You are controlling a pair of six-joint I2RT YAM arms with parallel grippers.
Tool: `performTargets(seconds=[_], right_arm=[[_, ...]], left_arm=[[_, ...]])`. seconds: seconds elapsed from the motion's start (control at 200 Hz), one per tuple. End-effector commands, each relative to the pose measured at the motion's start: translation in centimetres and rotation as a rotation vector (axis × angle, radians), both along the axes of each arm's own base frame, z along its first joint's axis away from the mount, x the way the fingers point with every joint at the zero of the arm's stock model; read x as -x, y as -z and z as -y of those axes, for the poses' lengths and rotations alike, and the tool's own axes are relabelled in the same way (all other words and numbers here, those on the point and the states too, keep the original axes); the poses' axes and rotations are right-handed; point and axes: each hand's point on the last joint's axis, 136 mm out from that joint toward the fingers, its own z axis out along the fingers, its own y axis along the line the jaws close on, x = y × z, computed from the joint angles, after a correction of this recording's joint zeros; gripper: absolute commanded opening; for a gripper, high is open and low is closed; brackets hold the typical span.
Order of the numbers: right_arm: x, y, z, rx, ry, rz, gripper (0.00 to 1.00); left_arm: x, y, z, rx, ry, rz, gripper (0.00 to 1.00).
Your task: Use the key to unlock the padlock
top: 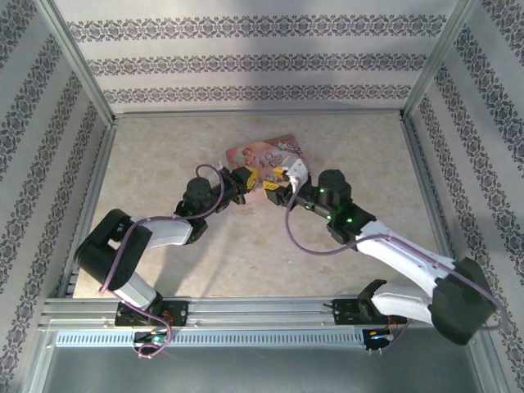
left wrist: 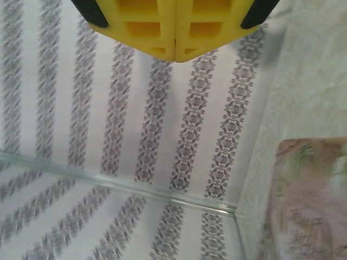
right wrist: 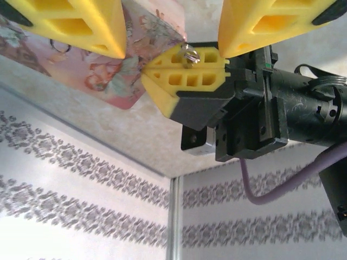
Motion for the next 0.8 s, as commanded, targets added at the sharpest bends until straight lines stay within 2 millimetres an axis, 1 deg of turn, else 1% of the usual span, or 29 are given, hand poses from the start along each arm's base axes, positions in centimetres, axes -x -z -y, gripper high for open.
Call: performTargets(seconds=[0.0,0.015,0.04,0.06,0.07,0.095,0.155,0.255,0.325,0.42,0.475,0.545,0.635,0.685,0.8], right_arm=[[1.5,-0.5,1.6,-0.117,-0.017,-0.146,0.56],[1.6,-0.8,1.9,-0.133,-0.015,-0.155,0.57],[1.7,-1.1,2.4,-0.16,-0.012,-0.174,0.57],[1.8,-1.4,2.8,-0.182,-0.01,-0.189,0.58],[1.8,-1.5,3.0,-0.193,-0.009,-0.197,0.58],[2.0,-1.8,3.3,-0.221,-0.009,-0.215,0.59],[2.5,-2.7,4.0,-0.28,-0.026,-0.252,0.61],[3.4,-4.2,4.1,-0.355,-0.084,-0.298,0.66],[4.0,-5.4,3.8,-0.403,-0.13,-0.326,0.68],[4.4,-7.1,3.3,-0.473,-0.187,-0.357,0.7],[4.8,-7.9,2.9,-0.504,-0.231,-0.365,0.71],[5.2,-8.6,2.4,-0.523,-0.277,-0.37,0.71],[5.5,-8.7,1.7,-0.529,-0.31,-0.374,0.71],[5.4,-8.7,1.4,-0.535,-0.317,-0.378,0.71],[5.3,-8.7,0.9,-0.565,-0.352,-0.387,0.68]], left_arm=[[1.1,-2.4,0.9,-0.363,0.1,0.207,0.0],[1.1,-2.9,0.9,-0.403,0.107,0.232,0.0],[1.4,-2.8,0.7,-0.492,0.125,0.25,0.0],[1.4,-3.6,0.7,-0.542,0.133,0.287,0.0],[1.5,-3.5,0.7,-0.571,0.142,0.297,0.0],[1.7,-4.4,0.7,-0.625,0.154,0.348,0.0],[2.1,-5.4,0.5,-0.734,0.178,0.439,0.0],[2.5,-7.0,0.5,-0.87,0.217,0.586,0.0],[2.9,-8.1,0.9,-0.912,0.25,0.695,0.0],[3.4,-9.7,1.6,-0.905,0.272,0.823,0.0],[3.6,-11.1,2.1,-0.871,0.264,0.889,0.0],[4.1,-12.8,2.6,-0.818,0.251,0.969,0.0],[4.6,-14.8,2.9,-0.753,0.231,1.034,0.0],[4.8,-15.5,3.1,-0.723,0.228,1.048,0.0],[5.3,-16.1,3.4,-0.693,0.236,1.058,0.0]])
